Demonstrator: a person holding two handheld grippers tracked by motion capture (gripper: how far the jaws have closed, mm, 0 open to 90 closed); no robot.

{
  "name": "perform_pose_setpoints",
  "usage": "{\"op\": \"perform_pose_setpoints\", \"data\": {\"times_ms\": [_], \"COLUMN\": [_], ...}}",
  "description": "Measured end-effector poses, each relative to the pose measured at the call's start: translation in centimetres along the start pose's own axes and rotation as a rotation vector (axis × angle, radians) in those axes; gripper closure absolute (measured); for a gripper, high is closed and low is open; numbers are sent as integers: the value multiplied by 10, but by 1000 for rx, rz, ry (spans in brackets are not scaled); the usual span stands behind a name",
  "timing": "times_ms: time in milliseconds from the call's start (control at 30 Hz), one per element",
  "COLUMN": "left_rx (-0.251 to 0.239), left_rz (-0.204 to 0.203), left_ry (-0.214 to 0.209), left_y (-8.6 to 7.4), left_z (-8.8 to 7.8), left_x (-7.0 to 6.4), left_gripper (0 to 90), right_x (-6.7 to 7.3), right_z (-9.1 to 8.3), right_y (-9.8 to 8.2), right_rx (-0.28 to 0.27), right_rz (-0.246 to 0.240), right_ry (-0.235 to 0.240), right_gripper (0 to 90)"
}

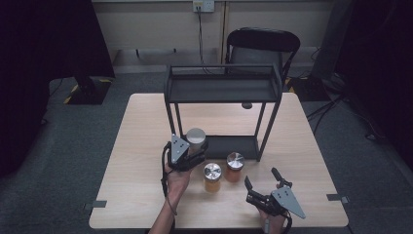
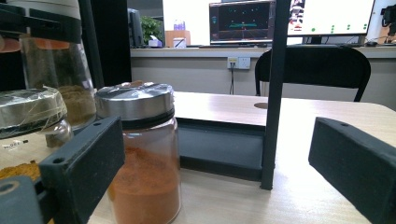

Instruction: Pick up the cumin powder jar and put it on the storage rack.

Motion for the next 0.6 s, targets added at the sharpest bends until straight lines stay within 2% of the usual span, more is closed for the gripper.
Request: {"op": "perform_pose_setpoints", "data": {"times_ms": [367,600], "left_rx": [9,18], "left_rz": [-11,-1], "left_ry": [14,13], "left_y": [5,5], "left_z": [12,23], "left_x": [-2,-5], "left_gripper": [342,342], "right_x": [0,0], "right_z": [0,0], "right_y": [0,0], "right_rx": [-1,-1], "right_rz": [-1,-1], "right_ry": [3,5], "right_gripper": [28,28]}}
Point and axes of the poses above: each handheld gripper's, and its own axes: z roughly forward along the jaws, y roughly out of its top, x roughly to its left, the point moved 5 cm from there along z, roughly forward along the jaws, and after that the axes turned 12 degrees about y, right-handed, at the moved point
